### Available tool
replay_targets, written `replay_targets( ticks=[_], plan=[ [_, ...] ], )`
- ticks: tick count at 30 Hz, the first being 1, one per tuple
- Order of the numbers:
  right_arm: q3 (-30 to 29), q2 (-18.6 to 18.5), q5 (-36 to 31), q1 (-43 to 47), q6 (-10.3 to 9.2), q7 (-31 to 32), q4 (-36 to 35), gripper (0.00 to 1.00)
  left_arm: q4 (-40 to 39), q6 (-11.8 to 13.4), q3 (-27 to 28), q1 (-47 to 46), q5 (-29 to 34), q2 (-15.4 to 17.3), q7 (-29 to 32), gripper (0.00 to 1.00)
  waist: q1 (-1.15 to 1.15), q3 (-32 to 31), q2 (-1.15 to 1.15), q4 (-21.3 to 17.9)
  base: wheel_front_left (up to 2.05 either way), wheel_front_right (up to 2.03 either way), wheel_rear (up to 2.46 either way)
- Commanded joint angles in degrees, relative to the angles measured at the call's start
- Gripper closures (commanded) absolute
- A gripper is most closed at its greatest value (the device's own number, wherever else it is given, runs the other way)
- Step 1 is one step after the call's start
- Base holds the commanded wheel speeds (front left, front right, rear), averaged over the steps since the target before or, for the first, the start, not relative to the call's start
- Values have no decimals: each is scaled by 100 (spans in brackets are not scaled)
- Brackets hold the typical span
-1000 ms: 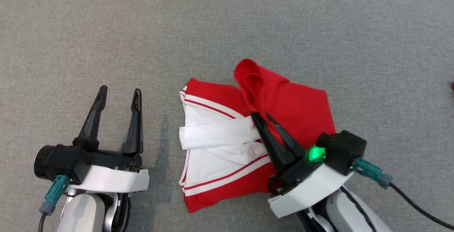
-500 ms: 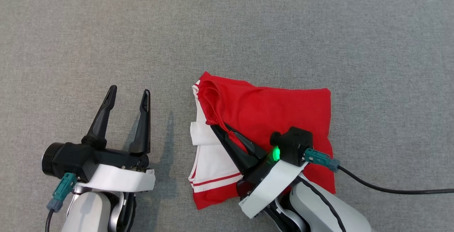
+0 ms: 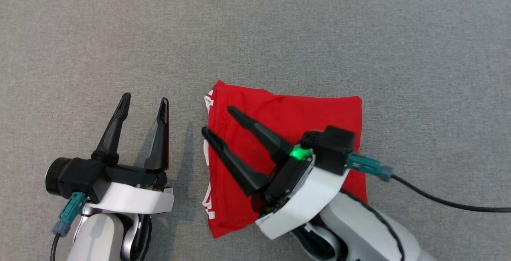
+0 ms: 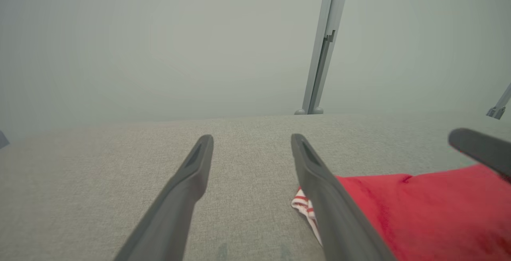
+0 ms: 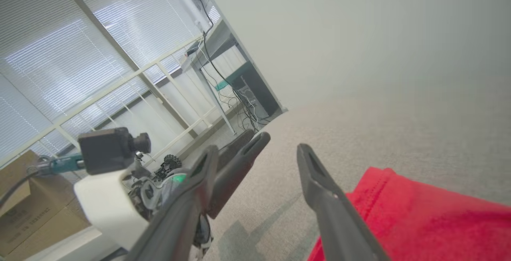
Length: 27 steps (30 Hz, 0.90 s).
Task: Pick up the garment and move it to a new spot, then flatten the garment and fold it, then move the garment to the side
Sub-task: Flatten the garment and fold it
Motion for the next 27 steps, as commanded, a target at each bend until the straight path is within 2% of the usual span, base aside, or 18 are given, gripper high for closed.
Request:
replay_targets(
  ticks=[1, 8, 16, 20, 27],
  plan=[
    [-311, -49, -131, 128, 1, -38, -247, 0, -5, 15, 26, -96, 40, 38, -17, 0, 0, -27, 0, -55, 0, 0, 0],
    [-2113, -296, -977, 910, 1, -33, -1111, 0, -15, 101, 93, 35, 31, 59, -18, 0, 0, -176, 0, -202, 0, 0, 0],
    [-3807, -700, -1799, 1778, 1, 78, -1331, 0, -167, 210, 200, 152, -17, 56, -18, 0, 0, -359, 0, -270, 0, 0, 0],
    [-4389, -794, -2106, 2164, 1, 213, -1312, 0, -252, 281, 254, 289, -44, 64, -16, 0, 0, -490, 0, -287, 0, 0, 0],
    [-4734, -847, -2401, 2657, 1, 303, -1201, 0, -335, 351, 299, 586, -121, 72, 15, 0, 0, -857, 0, -302, 0, 0, 0]
  ],
)
